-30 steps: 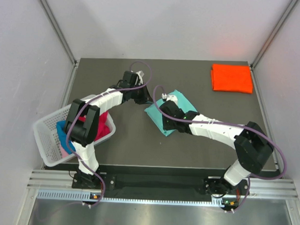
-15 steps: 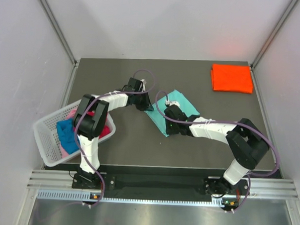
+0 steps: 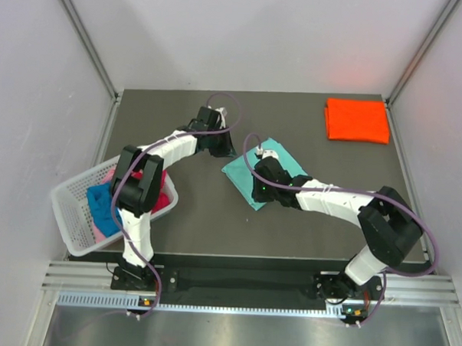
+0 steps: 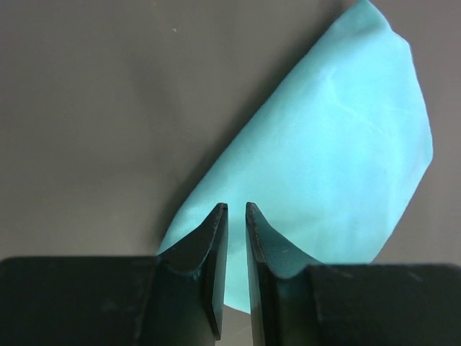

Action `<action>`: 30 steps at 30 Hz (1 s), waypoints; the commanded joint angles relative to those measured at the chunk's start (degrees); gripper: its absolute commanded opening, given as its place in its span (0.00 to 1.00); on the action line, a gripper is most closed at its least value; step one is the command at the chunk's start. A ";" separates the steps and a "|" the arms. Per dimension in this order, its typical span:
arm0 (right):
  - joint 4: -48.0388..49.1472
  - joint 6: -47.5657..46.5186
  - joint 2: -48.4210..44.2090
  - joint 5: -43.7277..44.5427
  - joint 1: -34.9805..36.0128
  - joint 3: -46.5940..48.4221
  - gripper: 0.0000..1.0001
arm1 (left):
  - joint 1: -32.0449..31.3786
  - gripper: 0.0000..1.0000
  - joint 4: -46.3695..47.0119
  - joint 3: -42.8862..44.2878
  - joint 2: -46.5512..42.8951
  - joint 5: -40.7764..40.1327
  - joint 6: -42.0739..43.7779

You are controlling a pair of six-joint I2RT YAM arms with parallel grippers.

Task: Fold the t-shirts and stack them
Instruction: Fold the tshirt

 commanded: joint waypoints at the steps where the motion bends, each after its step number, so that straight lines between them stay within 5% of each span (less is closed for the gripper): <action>1: 5.92 1.43 -0.37 -0.45 0.06 -0.90 0.14 | -0.90 0.21 -0.34 -2.33 -5.09 0.67 0.09; 11: 9.36 2.66 2.54 -0.72 0.41 -3.82 0.13 | -1.87 0.21 2.22 -11.93 -2.81 -4.76 0.09; 24: -0.74 3.01 -6.16 -1.41 -1.25 -0.39 0.20 | -1.78 0.29 -11.23 4.77 -7.11 -10.93 6.25; 30: -5.40 -1.98 -7.84 -6.23 -11.35 3.64 0.25 | -2.92 0.36 -1.06 -12.23 -17.21 -1.72 -1.39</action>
